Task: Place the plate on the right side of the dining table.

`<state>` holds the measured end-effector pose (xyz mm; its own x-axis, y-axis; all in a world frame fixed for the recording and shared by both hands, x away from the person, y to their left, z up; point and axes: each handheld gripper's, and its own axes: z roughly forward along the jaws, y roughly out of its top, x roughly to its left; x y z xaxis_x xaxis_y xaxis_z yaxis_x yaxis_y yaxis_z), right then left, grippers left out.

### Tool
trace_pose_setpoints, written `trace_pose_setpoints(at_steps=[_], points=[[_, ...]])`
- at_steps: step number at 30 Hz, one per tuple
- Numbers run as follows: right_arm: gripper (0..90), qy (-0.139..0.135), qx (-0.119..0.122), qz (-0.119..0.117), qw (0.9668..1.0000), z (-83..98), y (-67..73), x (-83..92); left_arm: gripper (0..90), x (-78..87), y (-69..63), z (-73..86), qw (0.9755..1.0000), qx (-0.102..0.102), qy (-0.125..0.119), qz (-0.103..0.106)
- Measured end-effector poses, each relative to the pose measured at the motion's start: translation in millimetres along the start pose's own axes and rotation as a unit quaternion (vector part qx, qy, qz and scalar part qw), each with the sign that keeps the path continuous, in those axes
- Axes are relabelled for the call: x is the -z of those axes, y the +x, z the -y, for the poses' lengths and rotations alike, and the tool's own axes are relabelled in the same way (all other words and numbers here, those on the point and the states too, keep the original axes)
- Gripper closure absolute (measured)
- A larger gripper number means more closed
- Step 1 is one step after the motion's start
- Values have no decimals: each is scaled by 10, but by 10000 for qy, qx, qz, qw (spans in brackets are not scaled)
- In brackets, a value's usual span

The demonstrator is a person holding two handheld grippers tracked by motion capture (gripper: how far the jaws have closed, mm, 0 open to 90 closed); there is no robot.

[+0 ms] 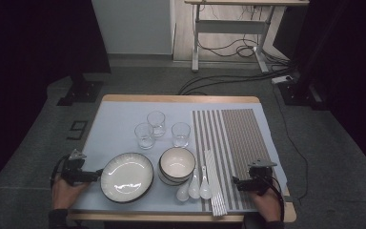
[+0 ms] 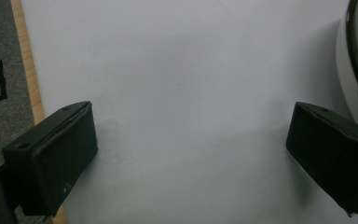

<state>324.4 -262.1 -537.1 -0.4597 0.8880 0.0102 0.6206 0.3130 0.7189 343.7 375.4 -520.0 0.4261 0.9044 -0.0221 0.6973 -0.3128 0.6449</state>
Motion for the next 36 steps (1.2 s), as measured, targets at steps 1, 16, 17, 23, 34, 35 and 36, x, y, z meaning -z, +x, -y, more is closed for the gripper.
trace_pose_setpoints(at_steps=[1, 16, 17, 23, 34, 35, 36], points=[[0, 1, 0, 0, 10000, 0, 0, 0, 22, 14, 6, -2, 10000, 23, -17, 4], [0, -3, 4, 3, 10000, 0, 1, 0, 47, 179, 27, -86, 9998, 76, -156, -10], [0, -3, 4, 3, 10000, 0, 1, 0, 47, 179, 27, -86, 9998, 76, -156, -10], [0, -2, 2, 5, 10000, 1, 1, 0, 61, 274, -1, -146, 9997, 30, -242, 29], [0, -3, 3, 5, 10000, 1, 2, 0, 149, 512, -138, -350, 9985, -162, -510, 121], [0, -3, 3, 5, 10000, 1, 2, 0, 153, 512, -138, -350, 9985, -162, -510, 121], [0, -4, 3, 5, 10000, 1, 3, 0, 157, 530, -184, -389, 9983, -232, -501, 184]])
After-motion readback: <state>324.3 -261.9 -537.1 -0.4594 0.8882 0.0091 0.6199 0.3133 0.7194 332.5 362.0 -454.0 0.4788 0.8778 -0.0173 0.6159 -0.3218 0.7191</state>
